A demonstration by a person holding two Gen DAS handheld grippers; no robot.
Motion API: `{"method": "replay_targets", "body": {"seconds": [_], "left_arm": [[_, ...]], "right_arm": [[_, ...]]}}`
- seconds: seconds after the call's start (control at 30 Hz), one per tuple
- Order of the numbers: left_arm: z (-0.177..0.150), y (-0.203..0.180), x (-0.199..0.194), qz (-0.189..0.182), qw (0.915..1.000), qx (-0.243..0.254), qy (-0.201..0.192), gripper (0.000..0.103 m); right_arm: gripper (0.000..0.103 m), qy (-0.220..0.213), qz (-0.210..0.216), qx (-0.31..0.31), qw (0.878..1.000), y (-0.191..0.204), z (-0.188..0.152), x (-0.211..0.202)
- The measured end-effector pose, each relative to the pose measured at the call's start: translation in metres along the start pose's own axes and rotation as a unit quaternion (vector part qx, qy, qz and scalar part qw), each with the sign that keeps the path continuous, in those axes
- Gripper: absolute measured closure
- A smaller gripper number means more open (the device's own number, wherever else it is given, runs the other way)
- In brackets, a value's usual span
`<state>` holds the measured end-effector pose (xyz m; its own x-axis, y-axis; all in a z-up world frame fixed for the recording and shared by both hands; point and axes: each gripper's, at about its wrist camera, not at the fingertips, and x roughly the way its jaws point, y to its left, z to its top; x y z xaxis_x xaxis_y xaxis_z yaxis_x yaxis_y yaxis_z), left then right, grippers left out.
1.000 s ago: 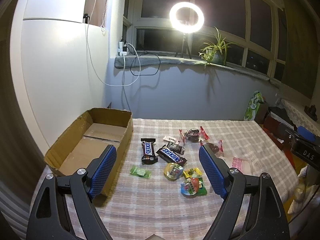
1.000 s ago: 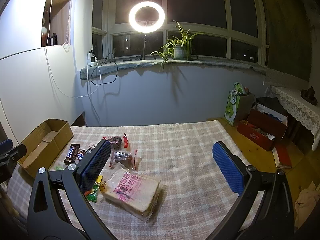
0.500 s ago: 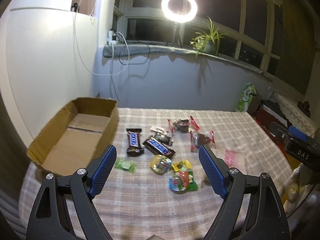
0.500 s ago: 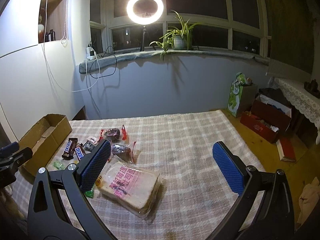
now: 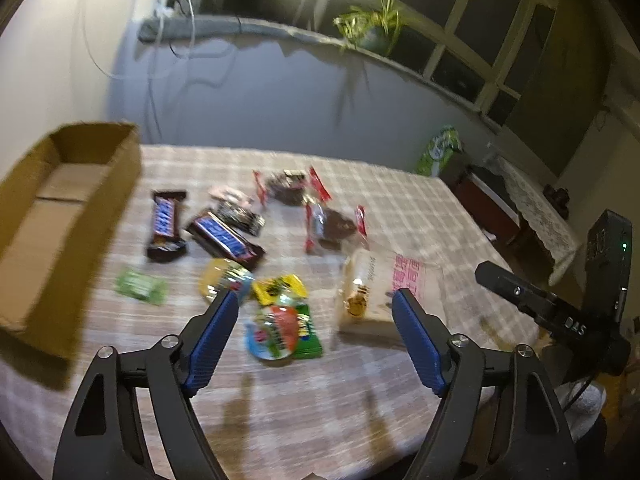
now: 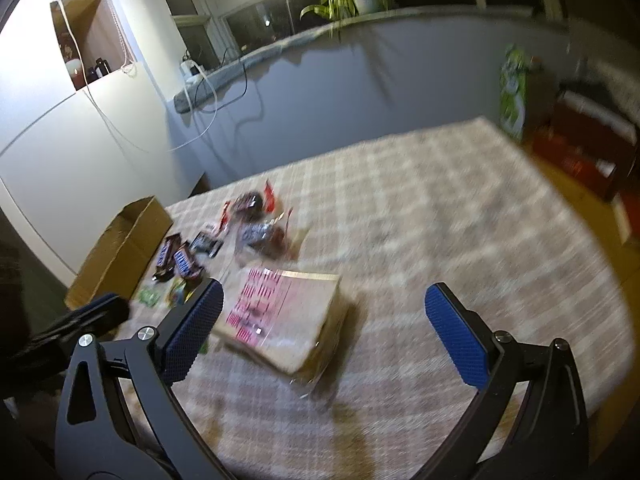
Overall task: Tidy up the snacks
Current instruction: 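Close the left tool on the bagged bread loaf while the right tool closes on it too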
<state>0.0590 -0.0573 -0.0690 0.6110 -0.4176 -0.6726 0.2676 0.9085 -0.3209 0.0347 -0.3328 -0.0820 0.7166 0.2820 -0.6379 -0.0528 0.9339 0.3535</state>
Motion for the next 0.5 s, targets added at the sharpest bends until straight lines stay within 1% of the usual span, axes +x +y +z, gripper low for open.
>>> {"method": "replay_targets", "body": {"seconds": [0.1, 0.17, 0.2, 0.27, 0.43, 0.5], "left_arm": [[-0.001, -0.004, 0.018, -0.03, 0.9991, -0.001, 0.029, 0.027], [-0.002, -0.005, 0.03, -0.049, 0.9975, -0.011, 0.049, 0.031], [-0.001, -0.005, 0.035, -0.055, 0.9967, -0.015, 0.058, 0.035], [-0.001, -0.006, 0.044, -0.07, 0.9946, -0.023, 0.073, 0.037], [-0.002, -0.007, 0.063, -0.075, 0.9921, -0.029, 0.097, 0.038], [-0.002, -0.008, 0.067, -0.082, 0.9907, -0.031, 0.104, 0.038]], "right_arm": [[0.002, 0.031, 0.034, 0.03, 0.998, -0.009, -0.006, 0.013], [0.006, 0.048, 0.045, 0.044, 0.997, -0.014, -0.009, 0.021], [0.008, 0.055, 0.05, 0.05, 0.996, -0.015, -0.011, 0.023], [0.011, 0.068, 0.063, 0.06, 0.994, -0.018, -0.014, 0.03], [0.011, 0.09, 0.082, 0.083, 0.989, -0.022, -0.02, 0.042], [0.017, 0.098, 0.088, 0.09, 0.987, -0.024, -0.021, 0.045]]}}
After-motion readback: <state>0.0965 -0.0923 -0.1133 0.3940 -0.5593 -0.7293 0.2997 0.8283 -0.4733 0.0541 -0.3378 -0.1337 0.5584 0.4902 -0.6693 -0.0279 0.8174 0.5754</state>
